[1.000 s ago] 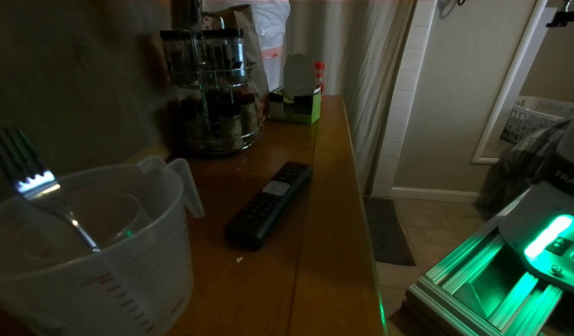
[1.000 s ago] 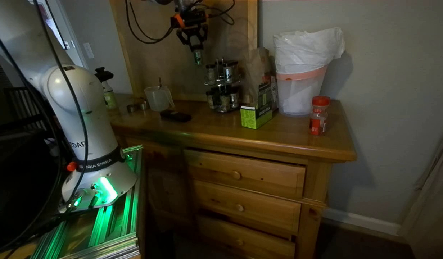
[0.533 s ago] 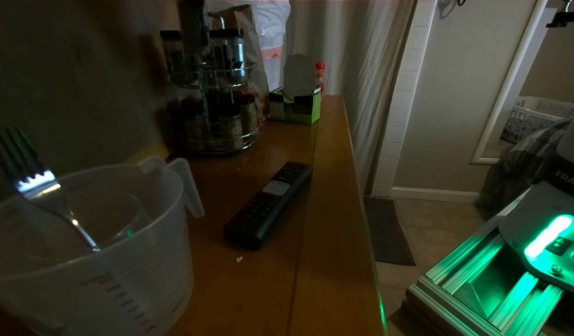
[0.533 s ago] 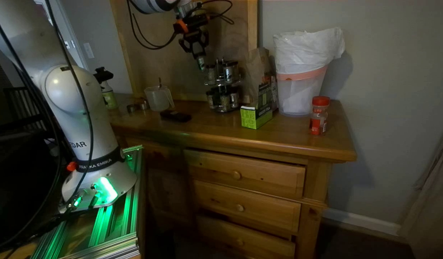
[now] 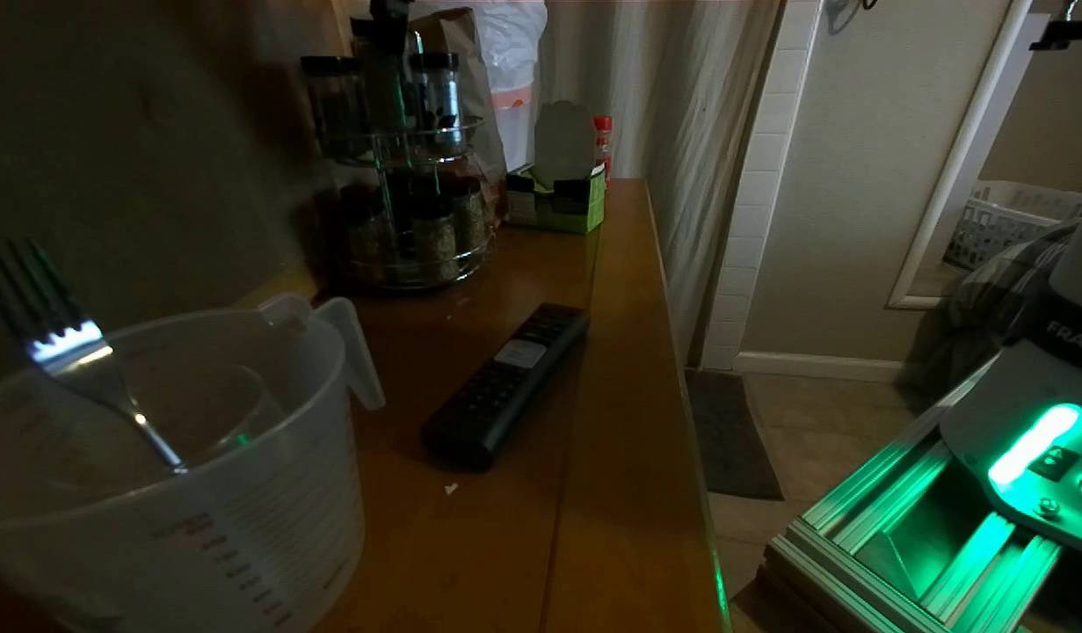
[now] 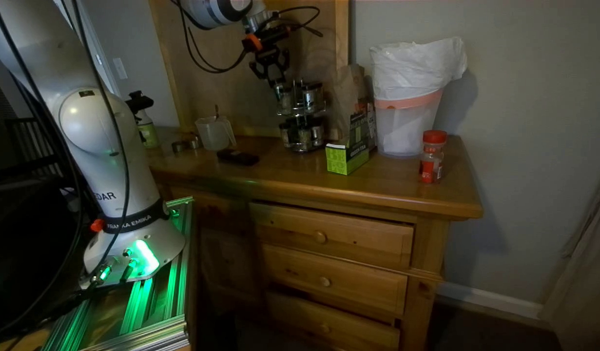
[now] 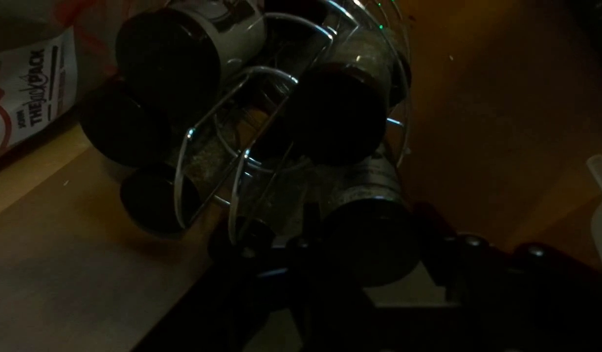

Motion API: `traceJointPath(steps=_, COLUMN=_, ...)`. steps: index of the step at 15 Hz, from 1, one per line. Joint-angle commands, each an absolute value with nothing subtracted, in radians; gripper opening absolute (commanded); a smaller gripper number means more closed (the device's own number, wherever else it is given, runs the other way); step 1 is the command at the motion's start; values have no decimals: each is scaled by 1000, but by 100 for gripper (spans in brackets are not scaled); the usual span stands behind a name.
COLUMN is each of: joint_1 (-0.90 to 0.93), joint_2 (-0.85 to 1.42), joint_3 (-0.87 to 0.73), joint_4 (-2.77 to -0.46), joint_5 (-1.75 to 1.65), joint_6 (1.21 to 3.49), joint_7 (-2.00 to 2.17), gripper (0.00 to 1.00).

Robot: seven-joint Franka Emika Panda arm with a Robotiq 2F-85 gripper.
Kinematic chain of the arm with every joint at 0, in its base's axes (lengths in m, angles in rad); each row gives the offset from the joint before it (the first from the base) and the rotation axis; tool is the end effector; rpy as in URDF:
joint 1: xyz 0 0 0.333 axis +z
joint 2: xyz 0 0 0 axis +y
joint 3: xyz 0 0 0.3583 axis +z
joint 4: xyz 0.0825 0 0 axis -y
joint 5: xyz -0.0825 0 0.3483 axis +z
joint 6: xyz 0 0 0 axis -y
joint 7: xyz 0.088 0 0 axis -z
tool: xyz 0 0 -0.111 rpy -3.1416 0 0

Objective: Put the spice bottle on the rack

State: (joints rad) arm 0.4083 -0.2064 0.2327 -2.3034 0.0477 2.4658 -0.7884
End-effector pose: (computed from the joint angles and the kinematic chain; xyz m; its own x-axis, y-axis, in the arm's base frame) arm 0.3752 0.2883 0.5224 0.1308 0.9602 0.2466 0.9466 -0.1949 0.2569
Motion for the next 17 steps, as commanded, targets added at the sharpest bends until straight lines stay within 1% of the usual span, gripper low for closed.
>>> traceJointPath(steps=1, joint_1=393, joint_2=-182, joint_3=248, joint_4=-2295, joint_5=24, joint_6=2485, joint_7=-761, gripper=75)
traceJointPath(steps=2, joint_1=391, joint_2=-179, joint_3=249, joint_4=-2295, joint_5=22, joint_6=2485, joint_7=-758, gripper=77)
traceJointPath(steps=4, joint_1=390, joint_2=-177, joint_3=249, joint_4=-2295, joint_5=22, joint_6=2490, joint_7=-753, gripper=88)
traceJointPath(steps=5, joint_1=389, joint_2=-180, joint_3=250, joint_4=-2296, joint_5=21, joint_6=2496, joint_7=-749, gripper=96)
traceJointPath(steps=6, joint_1=387, joint_2=-189, joint_3=251, joint_4=-2299, joint_5=13, joint_6=2501, joint_7=-740, gripper=99)
traceJointPath(steps=11, joint_1=392, joint_2=-331, joint_3=238, joint_4=-2359, joint_5=50, joint_6=2598, joint_7=-668, gripper=100)
traceJointPath(steps=16, joint_1=337, joint_2=-541, joint_3=245, joint_4=-2453, joint_5=-50, joint_6=2611, joint_7=-402, gripper=100)
traceJointPath(steps=17, joint_1=387, joint_2=-435, joint_3=213, joint_4=-2376, joint_5=-21, joint_6=2589, joint_7=-482, gripper=100)
